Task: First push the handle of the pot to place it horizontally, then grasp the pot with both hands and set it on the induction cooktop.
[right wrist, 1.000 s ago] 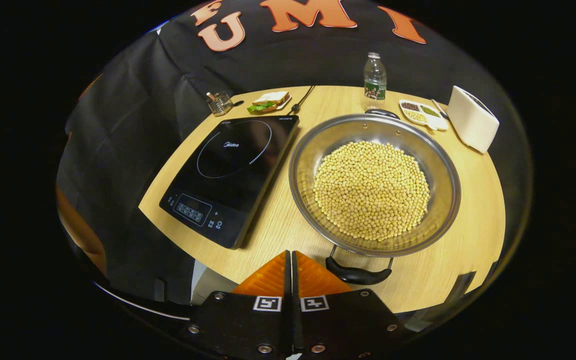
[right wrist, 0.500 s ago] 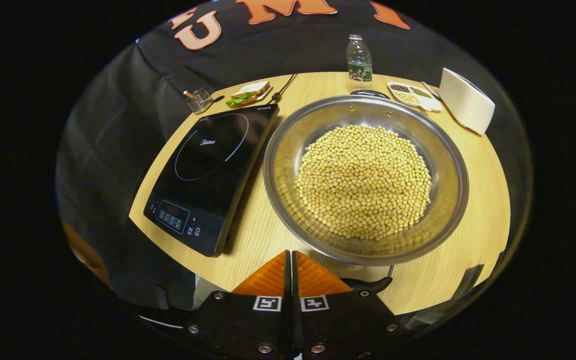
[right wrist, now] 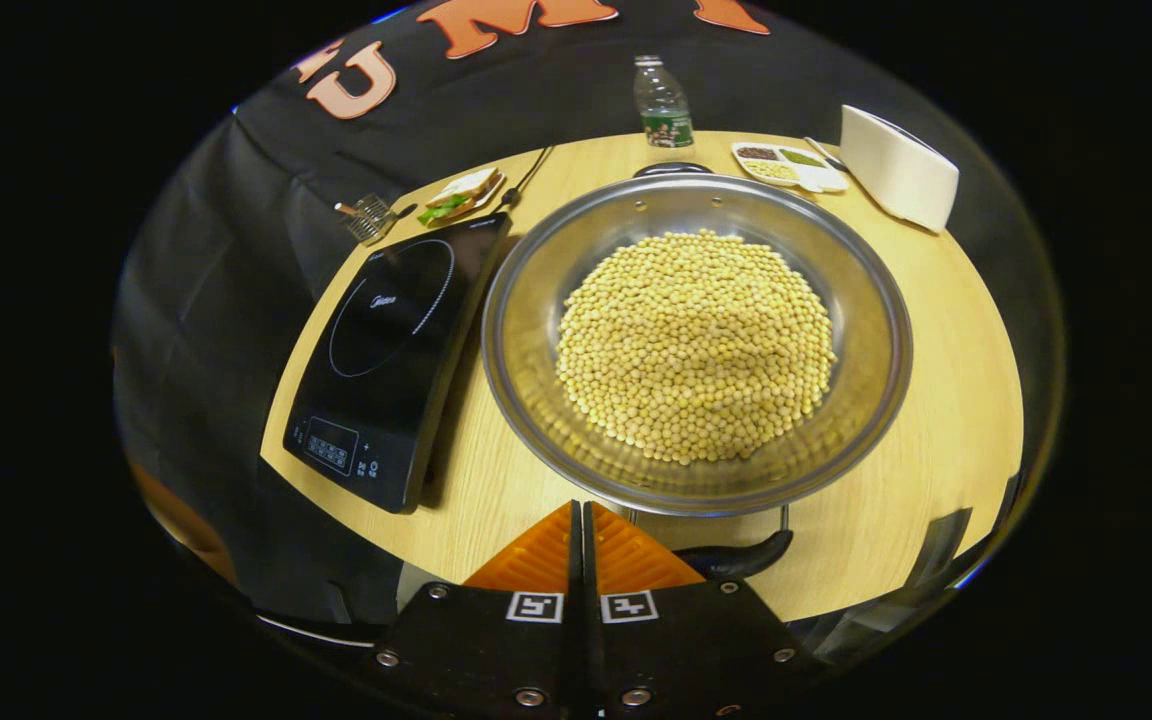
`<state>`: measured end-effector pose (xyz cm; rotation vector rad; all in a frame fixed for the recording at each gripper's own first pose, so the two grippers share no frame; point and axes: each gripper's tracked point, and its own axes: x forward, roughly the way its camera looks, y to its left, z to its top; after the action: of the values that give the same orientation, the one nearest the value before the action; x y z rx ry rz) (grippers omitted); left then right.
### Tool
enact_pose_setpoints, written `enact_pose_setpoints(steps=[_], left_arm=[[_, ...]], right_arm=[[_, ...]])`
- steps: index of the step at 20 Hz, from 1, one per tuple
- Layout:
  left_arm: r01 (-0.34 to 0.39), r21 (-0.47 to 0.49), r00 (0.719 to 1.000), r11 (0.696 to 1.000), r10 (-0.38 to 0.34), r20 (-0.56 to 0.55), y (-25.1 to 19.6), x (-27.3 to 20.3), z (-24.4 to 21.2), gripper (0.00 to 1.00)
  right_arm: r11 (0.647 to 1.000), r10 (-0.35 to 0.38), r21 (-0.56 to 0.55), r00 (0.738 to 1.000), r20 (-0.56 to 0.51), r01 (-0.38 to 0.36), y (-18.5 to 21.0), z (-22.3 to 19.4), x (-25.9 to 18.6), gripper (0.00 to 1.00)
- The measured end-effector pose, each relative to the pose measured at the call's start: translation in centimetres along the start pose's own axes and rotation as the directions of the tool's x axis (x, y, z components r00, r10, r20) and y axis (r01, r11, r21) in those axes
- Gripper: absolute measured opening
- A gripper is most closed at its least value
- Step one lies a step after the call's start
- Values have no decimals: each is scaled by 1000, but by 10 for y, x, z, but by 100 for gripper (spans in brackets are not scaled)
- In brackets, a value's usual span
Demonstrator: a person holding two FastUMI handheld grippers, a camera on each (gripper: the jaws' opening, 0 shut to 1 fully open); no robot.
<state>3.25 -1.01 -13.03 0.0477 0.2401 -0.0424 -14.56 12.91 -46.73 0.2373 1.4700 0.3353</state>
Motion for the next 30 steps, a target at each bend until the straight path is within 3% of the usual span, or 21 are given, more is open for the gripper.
enact_pose_setpoints(steps=[5,8,14,20,30], left_arm=[[11,-9,1000,1000,-11,-17,-2,5,-5,94],[13,-7,1000,1000,-13,-19,-3,6,-5,99],[15,3,1000,1000,-15,-22,-4,5,-5,94],[15,-1,999,1000,-15,-38,-2,12,-13,96],[19,-7,997,1000,-19,-72,1,27,-30,96]], right_arm=[[995,-88,57,996,14,87,-47,6,-5,0],[990,-110,94,994,13,108,-68,10,-6,0],[981,-153,123,988,-8,153,-98,16,-2,0],[967,-201,154,979,-24,202,-129,23,1,0],[921,-300,252,954,-27,297,-197,58,9,0]])
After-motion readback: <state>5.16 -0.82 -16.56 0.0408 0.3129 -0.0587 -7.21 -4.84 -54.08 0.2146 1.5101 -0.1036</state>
